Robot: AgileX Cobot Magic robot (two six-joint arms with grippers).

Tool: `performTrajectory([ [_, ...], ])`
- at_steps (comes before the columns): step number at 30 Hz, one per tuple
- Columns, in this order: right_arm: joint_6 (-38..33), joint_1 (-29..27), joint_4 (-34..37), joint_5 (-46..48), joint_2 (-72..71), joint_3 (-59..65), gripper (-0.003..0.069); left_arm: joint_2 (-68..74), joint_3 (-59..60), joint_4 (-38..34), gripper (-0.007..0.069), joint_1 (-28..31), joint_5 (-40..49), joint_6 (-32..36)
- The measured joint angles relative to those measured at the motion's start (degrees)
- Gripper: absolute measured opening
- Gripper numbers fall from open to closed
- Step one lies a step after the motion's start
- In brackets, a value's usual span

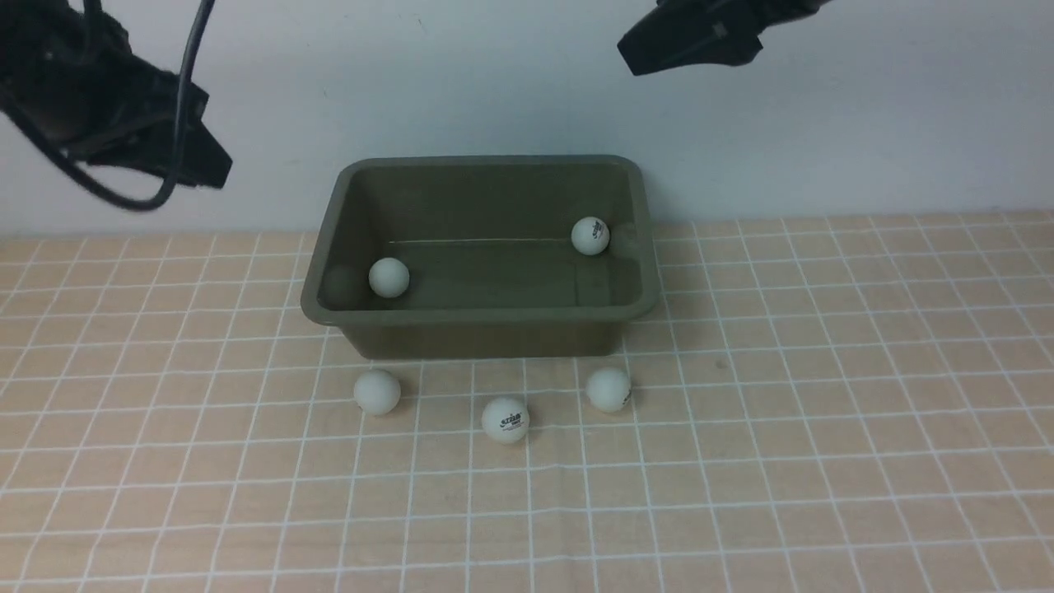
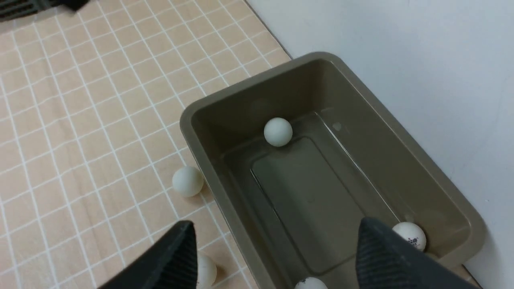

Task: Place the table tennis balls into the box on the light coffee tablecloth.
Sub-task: 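Drop the ball into the bin, then reach for and grasp a ping pong ball on the table beside the basket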

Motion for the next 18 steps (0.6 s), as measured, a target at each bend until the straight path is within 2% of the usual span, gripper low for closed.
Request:
performTrajectory([
  [5, 0.0, 0.0, 0.4, 0.0, 0.0, 0.0, 0.0484, -9.8, 16.3, -1.5, 0.0109, -3.0, -0.3, 0.2],
  [8, 0.0, 0.0, 0.4, 0.0, 0.0, 0.0, 0.0484, -13.1, 22.1, -2.0, 0.0109, -5.4, -4.1, 1.3],
  [9, 0.0, 0.0, 0.4, 0.0, 0.0, 0.0, 0.0484, -14.3, 25.0, -1.9, 0.0111, -6.9, -8.5, 1.7],
  [12, 0.0, 0.0, 0.4, 0.0, 0.0, 0.0, 0.0484, -14.1, 28.8, -1.6, 0.014, -9.3, -13.8, 3.2],
  [15, 0.0, 0.0, 0.4, 0.0, 0.0, 0.0, 0.0484, -12.3, 32.0, -1.5, 0.0222, -12.1, -17.9, 6.8],
  [18, 0.0, 0.0, 0.4, 0.0, 0.0, 0.0, 0.0484, -9.6, 33.7, -1.6, 0.0358, -14.0, -22.6, 9.3],
])
